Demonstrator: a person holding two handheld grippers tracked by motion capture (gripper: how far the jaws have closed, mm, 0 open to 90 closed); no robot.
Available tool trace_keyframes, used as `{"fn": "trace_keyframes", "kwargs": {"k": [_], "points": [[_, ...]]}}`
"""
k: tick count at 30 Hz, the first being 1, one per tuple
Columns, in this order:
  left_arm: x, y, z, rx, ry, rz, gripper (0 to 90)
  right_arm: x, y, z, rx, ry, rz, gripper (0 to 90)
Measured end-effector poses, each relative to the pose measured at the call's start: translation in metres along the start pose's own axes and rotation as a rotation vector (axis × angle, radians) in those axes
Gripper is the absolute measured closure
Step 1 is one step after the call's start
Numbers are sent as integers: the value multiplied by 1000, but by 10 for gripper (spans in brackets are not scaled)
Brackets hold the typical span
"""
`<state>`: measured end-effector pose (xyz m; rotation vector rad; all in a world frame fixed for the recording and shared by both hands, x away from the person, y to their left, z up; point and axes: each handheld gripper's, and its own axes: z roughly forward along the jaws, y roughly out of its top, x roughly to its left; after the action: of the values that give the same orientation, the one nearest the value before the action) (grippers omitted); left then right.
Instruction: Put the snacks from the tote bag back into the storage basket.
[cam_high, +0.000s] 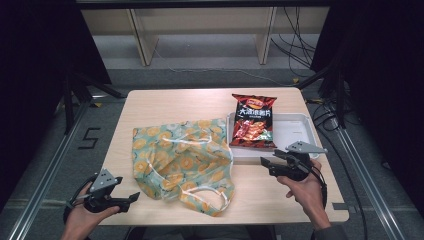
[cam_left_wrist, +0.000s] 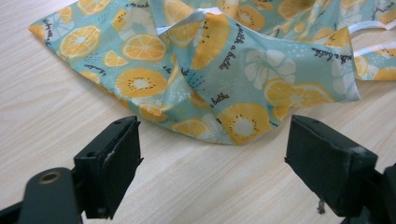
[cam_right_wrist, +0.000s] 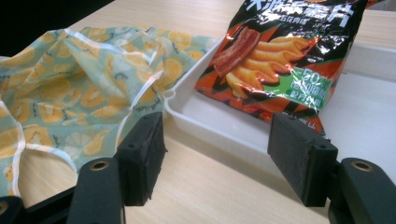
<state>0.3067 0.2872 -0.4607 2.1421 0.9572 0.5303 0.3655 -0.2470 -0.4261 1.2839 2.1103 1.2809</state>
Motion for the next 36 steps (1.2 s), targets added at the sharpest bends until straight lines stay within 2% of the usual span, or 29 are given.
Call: {"fn": "trace_keyframes", "kwargs": {"k": [2,3,4,5,6,10,11,12,13,14,15,16,17,18,19,20,21,22,23,24,26,27,29,30,31,32,34,35,36], "points": [[0,0,0,0,1,3,174,4,-4,-2,17,1,-4,365],[0,0,0,0,1,3,173,7,-5,-2,28,6,21,364],[0,0,0,-1,0,5,174,5,-7,-1,19,0,-12,364],[0,0,0,0,0,2,174,8,-8,-4,34,-5,17,363],[0,0,0,2,0,2,174,7,-10,-3,19,14,-10,363],[1,0,-1,2,1,12,174,12,-14,-6,29,31,18,359],[1,0,-1,1,0,10,174,11,-15,-6,29,34,-6,359],[1,0,-1,6,2,8,174,13,-15,-8,40,27,9,358],[0,0,-2,9,3,7,174,11,-16,-8,24,21,-12,356],[-2,0,-1,-6,6,-25,174,11,-17,-9,36,25,-12,354],[-2,0,-1,-4,6,-21,174,11,-19,-8,29,16,-18,353],[-2,0,-1,-4,5,-21,173,14,-20,-9,33,19,4,353],[0,0,-1,4,5,-1,174,13,-21,-11,52,32,-5,351],[0,0,-2,10,3,9,174,15,-23,-12,57,25,19,349],[-2,0,0,-5,5,-26,174,13,-24,-11,46,28,-12,348],[-2,0,-1,-5,6,-25,174,16,-26,-13,83,17,20,347],[-2,0,0,-6,5,-23,174,15,-28,-12,56,7,-16,345],[-2,0,-1,-3,5,-23,174,15,-29,-12,65,29,-11,341],[-2,0,-1,-3,5,-23,174,15,-29,-12,65,29,-11,341],[1,0,-2,13,4,19,174,17,-32,-14,63,19,-19,333],[1,0,-2,14,4,18,174,21,-35,-17,92,23,14,327],[1,0,-2,12,4,17,174,19,-36,-16,90,25,-26,322],[1,0,-2,11,5,13,174,25,-39,-17,89,26,10,318],[1,0,-2,12,4,17,174,22,-39,-18,99,23,-48,315],[1,0,-2,14,4,19,174,25,-41,-17,92,24,-6,313],[1,0,-2,12,4,16,174,24,-42,-18,99,23,-39,309],[0,0,-1,9,4,7,174,26,-45,-18,109,23,-25,307],[0,0,-1,9,4,7,174,24,-45,-18,111,26,-43,308],[-1,0,-1,2,6,-9,174,25,-46,-19,126,27,-38,308]]}}
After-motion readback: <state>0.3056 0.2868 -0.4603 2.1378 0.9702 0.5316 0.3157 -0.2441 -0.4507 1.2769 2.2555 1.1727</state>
